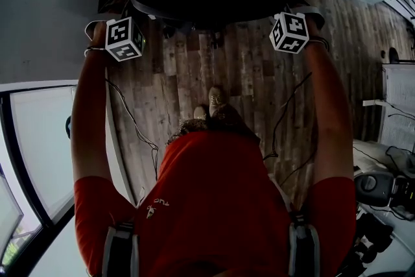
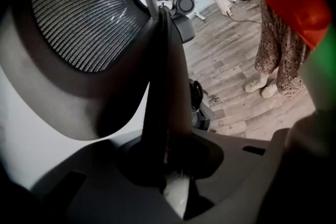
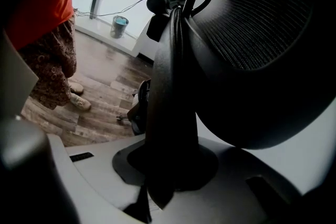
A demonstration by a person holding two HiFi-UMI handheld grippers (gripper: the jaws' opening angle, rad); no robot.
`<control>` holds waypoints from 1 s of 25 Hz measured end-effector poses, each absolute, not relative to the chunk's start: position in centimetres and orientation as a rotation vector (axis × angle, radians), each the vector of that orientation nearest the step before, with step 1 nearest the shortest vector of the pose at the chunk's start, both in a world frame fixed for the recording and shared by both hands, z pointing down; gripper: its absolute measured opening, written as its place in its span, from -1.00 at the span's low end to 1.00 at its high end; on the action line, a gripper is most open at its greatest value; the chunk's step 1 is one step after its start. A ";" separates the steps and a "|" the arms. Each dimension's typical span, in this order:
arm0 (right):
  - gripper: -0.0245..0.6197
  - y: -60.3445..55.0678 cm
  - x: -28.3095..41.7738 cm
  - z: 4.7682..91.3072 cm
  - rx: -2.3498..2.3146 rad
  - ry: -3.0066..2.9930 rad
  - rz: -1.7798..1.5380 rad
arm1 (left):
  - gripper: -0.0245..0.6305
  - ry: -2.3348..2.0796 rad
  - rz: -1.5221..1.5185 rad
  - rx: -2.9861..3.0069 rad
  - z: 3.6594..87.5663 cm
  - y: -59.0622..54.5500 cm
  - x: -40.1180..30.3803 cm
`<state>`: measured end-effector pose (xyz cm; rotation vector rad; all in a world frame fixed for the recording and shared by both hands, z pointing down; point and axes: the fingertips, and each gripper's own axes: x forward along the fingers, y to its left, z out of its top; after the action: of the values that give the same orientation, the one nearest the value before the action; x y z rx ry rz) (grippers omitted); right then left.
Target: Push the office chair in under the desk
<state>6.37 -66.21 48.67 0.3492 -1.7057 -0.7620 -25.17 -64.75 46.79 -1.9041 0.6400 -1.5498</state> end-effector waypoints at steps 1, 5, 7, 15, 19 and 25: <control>-0.69 -66.9 6.3 48.7 0.350 -1.706 -0.764 | -0.67 0.643 -1.552 -1.903 46.8 -65.5 -25.3; -0.69 -69.9 5.8 48.8 0.349 -1.708 -0.770 | -0.66 0.658 -1.575 -1.899 47.0 -68.4 -25.8; -0.69 -71.3 5.5 48.8 0.349 -1.708 -0.772 | -0.66 0.665 -1.589 -1.894 47.1 -69.8 -26.2; -0.69 -76.5 4.3 48.6 0.344 -1.716 -0.773 | -0.66 0.694 -1.615 -1.878 46.8 -75.2 -27.5; -0.69 -78.8 3.9 48.7 0.357 -1.711 -0.768 | -0.66 0.702 -1.620 -1.874 47.1 -77.5 -28.0; -0.68 -80.8 4.4 48.6 0.350 -1.715 -0.765 | -0.66 0.691 -1.593 -1.877 46.7 -78.8 -27.2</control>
<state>4.39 -80.77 48.55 0.3496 -1.7148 -0.7646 -27.23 -78.82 46.68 -1.8771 0.6911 -1.5927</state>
